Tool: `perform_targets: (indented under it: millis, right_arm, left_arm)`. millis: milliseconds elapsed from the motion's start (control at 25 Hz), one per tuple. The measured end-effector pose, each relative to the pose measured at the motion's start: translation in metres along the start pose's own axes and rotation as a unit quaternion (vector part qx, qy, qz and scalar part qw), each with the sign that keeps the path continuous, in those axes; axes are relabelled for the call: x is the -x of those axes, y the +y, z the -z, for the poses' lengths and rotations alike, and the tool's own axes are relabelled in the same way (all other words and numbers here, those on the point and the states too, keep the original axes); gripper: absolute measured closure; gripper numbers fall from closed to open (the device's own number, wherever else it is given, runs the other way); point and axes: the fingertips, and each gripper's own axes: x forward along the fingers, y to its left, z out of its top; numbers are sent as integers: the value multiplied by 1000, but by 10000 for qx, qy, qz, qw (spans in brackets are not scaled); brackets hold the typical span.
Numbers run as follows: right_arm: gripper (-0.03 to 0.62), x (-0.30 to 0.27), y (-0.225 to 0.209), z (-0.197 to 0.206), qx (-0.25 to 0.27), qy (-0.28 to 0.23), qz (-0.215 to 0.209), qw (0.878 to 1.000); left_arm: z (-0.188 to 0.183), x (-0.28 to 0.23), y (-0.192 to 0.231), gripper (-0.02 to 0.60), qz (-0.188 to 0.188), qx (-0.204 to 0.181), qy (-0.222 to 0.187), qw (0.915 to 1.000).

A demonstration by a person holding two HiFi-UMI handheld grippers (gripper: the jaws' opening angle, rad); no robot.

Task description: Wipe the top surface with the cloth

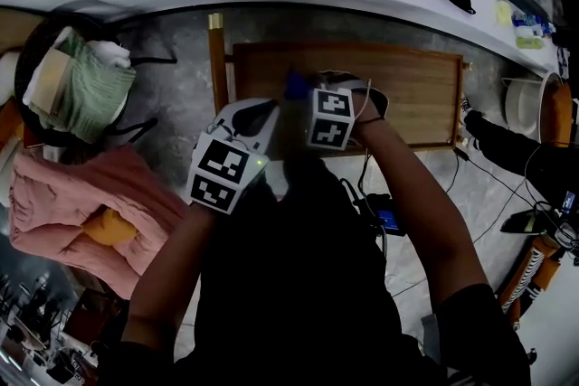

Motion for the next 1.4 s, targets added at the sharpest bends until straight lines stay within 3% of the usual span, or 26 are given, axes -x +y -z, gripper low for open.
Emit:
perform_targets:
  millis: [280, 440, 680, 760, 880, 1040, 1400]
  right_arm:
    - [546, -1, -75, 10, -435, -45, 521, 9977]
    - [546, -18, -84, 21, -121, 259, 674, 9973]
    - [546, -30, -89, 27, -71, 316, 800, 9963]
    - [546, -32, -89, 27, -220, 316, 640, 9972]
    - [546, -32, -83, 25, -332, 346, 291, 9984]
    - [546, -33, -64, 26, -111, 470, 158, 9987]
    - [546, -36, 32, 38, -25, 472, -490, 9977]
  left_arm:
    - [-49, -30, 14, 572, -160, 19, -196, 9997]
    - [-64, -32, 16, 572, -170, 47, -280, 9995]
    - [-46, -24, 16, 572, -243, 222, -208, 9992]
    - [-35, -25, 14, 572, -247, 313, -128, 9991]
    - [-22, -26, 8, 572, -228, 367, -13, 9991]
    - [-16, -21, -3, 572, -151, 290, 23, 9995]
    - [-2, -7, -10, 572, -150, 188, 90, 9997]
